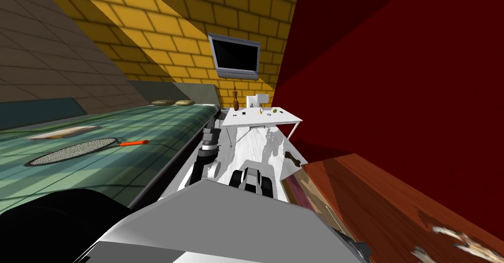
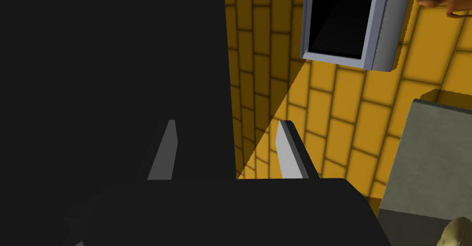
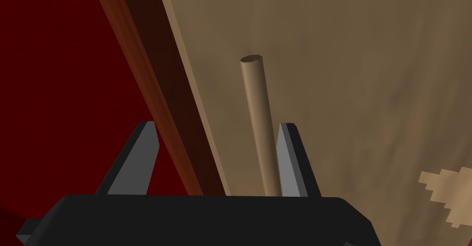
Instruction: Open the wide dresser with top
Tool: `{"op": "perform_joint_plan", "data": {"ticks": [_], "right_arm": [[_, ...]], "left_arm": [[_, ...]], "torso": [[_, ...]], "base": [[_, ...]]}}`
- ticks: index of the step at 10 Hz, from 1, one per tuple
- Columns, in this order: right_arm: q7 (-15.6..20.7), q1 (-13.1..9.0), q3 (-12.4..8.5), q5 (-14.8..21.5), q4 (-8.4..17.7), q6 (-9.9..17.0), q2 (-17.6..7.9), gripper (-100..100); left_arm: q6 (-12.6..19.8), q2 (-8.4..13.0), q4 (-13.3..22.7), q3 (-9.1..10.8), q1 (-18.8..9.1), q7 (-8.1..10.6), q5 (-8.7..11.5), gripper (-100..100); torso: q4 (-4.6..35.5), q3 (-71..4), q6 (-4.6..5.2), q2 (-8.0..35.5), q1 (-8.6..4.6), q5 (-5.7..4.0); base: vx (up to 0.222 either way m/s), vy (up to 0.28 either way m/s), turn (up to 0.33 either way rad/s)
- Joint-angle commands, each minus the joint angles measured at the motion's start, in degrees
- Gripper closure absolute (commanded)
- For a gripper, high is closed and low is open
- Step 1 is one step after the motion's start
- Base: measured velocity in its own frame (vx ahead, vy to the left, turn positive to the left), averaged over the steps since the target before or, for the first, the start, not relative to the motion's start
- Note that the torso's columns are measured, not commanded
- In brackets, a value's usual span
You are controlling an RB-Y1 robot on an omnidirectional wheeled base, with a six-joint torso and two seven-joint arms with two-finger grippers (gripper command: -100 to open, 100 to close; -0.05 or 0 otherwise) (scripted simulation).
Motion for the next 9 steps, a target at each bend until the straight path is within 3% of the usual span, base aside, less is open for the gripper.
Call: {"op": "perform_joint_plan", "data": {"ticks": [1, 2, 3, 9], "right_arm": [[-1.5, 3.9, 2.2, 1.8, -2.5, 0.5, 1.0, 100], [-2.1, 6.3, 3.4, 2.9, -4.6, 0.7, 1.3, 100], [-1.6, 5.6, 2.4, 2.2, -4.0, 0.6, 0.7, 100], [-2.1, 6.8, 4.1, 3.5, -5.0, 0.8, 3.1, 100]], "left_arm": [[0.0, 0.0, 0.0, 0.00, 0.0, 0.00, 0.0, 0], [0.0, 0.0, 0.0, -0.01, 0.0, 0.00, 0.0, 0], [0.0, 0.0, 0.0, -0.01, 0.0, 0.00, 0.0, 0], [0.0, 0.0, 0.0, -0.02, 0.0, 0.00, 0.0, 0]], "torso": [[0.0, 0.0, -0.07, 0.1, 0.23, 0.01], [0.1, 0.2, -0.17, 0.4, 0.35, 0.00], [0.1, 0.2, -0.05, 0.4, 0.40, 0.04], [0.0, -0.1, 0.19, 0.2, 0.08, 0.48]], "base": [[0.100, -0.006, -0.071], [0.104, -0.005, -0.104], [0.052, -0.003, -0.049], [-0.061, 0.113, -0.006]]}}
